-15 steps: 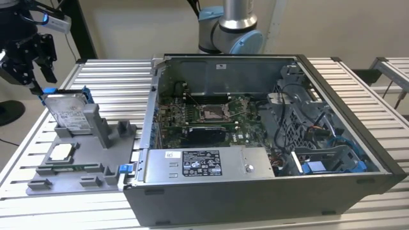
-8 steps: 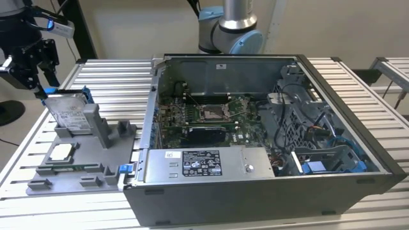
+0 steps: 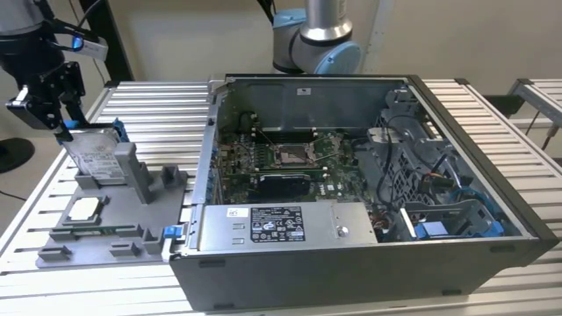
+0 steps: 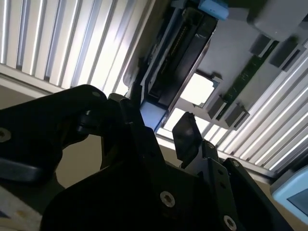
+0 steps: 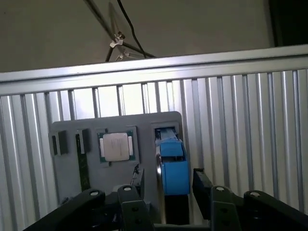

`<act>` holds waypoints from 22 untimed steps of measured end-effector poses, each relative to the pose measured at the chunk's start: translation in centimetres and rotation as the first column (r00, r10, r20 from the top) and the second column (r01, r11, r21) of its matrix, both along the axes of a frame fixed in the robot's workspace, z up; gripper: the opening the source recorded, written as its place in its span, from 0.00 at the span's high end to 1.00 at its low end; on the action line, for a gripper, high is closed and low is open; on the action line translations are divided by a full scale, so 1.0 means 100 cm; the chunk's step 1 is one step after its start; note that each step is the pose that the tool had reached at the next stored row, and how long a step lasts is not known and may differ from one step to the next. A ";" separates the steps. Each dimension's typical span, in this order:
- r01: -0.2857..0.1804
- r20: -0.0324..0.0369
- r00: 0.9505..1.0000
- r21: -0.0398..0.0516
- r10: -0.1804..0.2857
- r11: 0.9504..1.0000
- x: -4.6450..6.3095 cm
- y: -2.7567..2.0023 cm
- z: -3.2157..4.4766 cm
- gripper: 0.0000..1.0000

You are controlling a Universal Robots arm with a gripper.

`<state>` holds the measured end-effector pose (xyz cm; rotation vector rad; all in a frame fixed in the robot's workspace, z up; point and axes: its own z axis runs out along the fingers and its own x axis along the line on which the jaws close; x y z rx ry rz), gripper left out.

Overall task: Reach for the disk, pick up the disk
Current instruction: 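Pick up the disk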

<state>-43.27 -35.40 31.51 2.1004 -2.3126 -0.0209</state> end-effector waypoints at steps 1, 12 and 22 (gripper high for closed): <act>-0.007 0.001 1.000 0.000 0.007 1.000 0.000 0.0006 -0.0019 0.00; -0.042 0.005 0.999 0.000 0.042 0.999 -0.001 0.0030 -0.0221 0.00; -0.042 0.006 0.999 0.000 0.042 0.999 -0.004 0.0030 -0.0404 0.00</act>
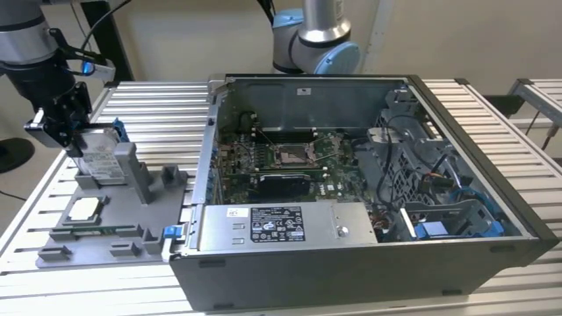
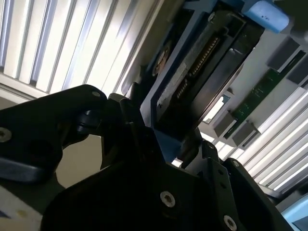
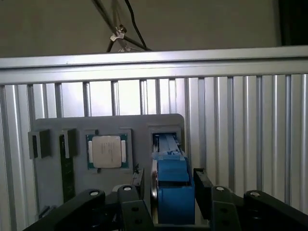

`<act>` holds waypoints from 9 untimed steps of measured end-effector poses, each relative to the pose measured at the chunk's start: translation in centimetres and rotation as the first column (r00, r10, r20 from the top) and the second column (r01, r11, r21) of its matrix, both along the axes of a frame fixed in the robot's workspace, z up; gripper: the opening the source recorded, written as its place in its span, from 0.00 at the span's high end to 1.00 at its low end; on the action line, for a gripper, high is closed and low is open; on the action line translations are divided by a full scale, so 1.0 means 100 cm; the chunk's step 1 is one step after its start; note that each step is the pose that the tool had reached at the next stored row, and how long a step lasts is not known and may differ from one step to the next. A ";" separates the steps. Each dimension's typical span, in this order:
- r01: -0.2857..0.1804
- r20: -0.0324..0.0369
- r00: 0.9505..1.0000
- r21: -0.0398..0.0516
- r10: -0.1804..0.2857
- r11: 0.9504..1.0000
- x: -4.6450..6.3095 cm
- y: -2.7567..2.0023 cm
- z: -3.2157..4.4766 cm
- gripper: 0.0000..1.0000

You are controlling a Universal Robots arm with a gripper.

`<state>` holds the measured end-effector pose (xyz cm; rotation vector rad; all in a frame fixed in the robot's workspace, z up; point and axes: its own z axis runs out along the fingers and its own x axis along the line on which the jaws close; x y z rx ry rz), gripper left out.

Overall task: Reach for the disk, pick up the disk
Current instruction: 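Pick up the disk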

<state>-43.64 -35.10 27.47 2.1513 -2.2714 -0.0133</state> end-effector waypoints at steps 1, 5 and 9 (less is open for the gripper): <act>0.000 0.000 1.000 0.000 0.000 1.000 0.000 0.0000 -0.0017 0.00; 0.000 0.001 1.000 0.000 0.000 1.000 0.000 0.0000 -0.0091 0.00; 0.000 0.000 1.000 -0.001 0.000 1.000 -0.001 0.0000 -0.0159 0.00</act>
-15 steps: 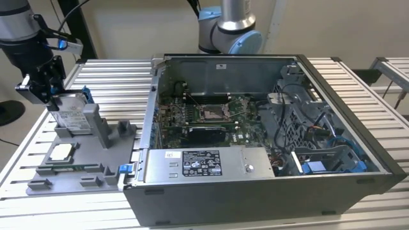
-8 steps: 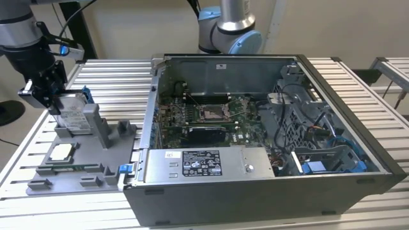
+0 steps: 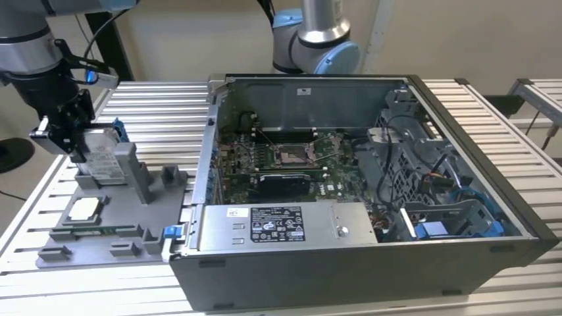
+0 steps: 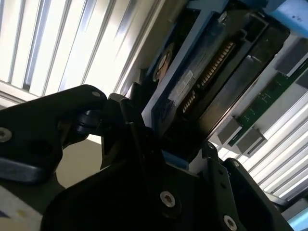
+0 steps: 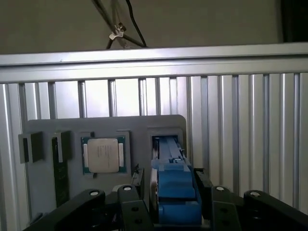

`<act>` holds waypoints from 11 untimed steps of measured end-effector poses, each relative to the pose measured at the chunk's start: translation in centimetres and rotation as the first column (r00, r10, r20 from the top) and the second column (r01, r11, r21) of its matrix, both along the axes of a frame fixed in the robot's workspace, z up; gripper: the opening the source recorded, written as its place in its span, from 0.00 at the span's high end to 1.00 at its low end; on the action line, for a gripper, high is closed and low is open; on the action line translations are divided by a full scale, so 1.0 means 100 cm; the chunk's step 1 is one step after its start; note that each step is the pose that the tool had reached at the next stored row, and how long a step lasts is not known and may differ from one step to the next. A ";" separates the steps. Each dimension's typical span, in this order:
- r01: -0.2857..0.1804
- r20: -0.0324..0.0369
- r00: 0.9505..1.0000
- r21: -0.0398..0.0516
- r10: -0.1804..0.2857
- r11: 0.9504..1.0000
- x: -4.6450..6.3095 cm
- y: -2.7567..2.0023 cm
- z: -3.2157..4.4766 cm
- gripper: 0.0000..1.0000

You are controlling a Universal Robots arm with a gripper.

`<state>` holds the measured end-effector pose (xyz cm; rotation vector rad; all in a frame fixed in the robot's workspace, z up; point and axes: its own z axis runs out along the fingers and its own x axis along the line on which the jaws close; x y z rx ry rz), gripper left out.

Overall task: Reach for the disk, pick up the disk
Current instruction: 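Pick up the disk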

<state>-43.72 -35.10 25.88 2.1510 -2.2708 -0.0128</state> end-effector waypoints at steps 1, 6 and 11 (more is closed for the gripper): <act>0.000 -0.001 1.000 -0.001 0.000 1.000 0.000 -0.0001 -0.0011 0.00; -0.001 -0.006 1.000 -0.003 0.001 1.000 0.001 0.0006 -0.0034 0.00; -0.009 0.002 1.000 0.001 0.009 1.000 0.000 0.0003 0.0041 0.00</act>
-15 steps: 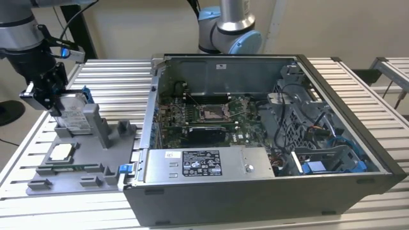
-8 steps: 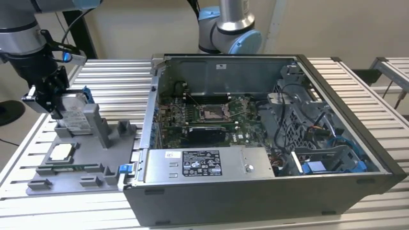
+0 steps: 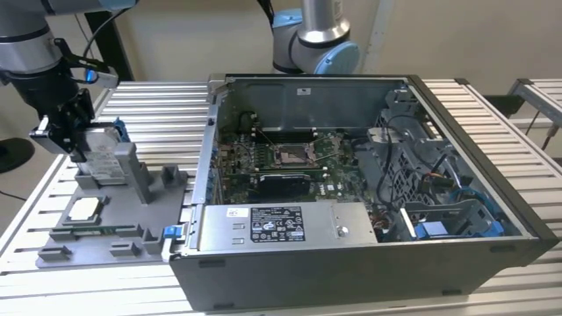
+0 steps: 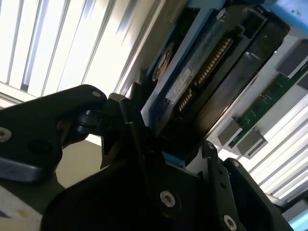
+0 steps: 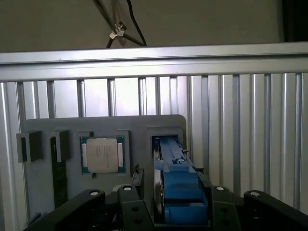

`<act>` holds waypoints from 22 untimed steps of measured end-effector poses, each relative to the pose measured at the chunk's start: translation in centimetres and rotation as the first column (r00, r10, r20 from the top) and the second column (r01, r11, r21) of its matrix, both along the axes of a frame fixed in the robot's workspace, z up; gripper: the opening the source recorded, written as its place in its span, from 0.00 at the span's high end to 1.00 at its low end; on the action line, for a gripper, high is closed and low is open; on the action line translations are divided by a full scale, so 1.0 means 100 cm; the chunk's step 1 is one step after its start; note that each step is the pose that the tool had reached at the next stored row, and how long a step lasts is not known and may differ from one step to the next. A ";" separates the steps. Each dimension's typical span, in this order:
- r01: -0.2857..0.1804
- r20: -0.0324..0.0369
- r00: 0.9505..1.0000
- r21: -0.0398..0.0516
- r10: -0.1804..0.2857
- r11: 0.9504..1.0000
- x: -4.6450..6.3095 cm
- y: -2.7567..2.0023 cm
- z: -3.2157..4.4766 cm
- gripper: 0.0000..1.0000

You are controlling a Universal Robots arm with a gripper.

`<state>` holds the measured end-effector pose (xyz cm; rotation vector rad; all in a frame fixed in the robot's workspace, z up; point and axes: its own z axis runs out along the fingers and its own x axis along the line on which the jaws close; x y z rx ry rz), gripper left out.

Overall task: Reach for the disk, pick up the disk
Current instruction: 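Pick up the disk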

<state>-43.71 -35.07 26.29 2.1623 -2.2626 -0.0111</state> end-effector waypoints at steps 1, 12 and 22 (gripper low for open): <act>-0.001 -0.001 1.000 -0.001 0.001 1.000 0.000 -0.0001 0.0026 0.00; -0.004 0.006 1.000 -0.001 0.004 1.000 0.000 -0.0001 -0.0006 0.00; -0.004 0.007 1.000 -0.001 0.004 1.000 0.000 -0.0001 -0.0022 0.00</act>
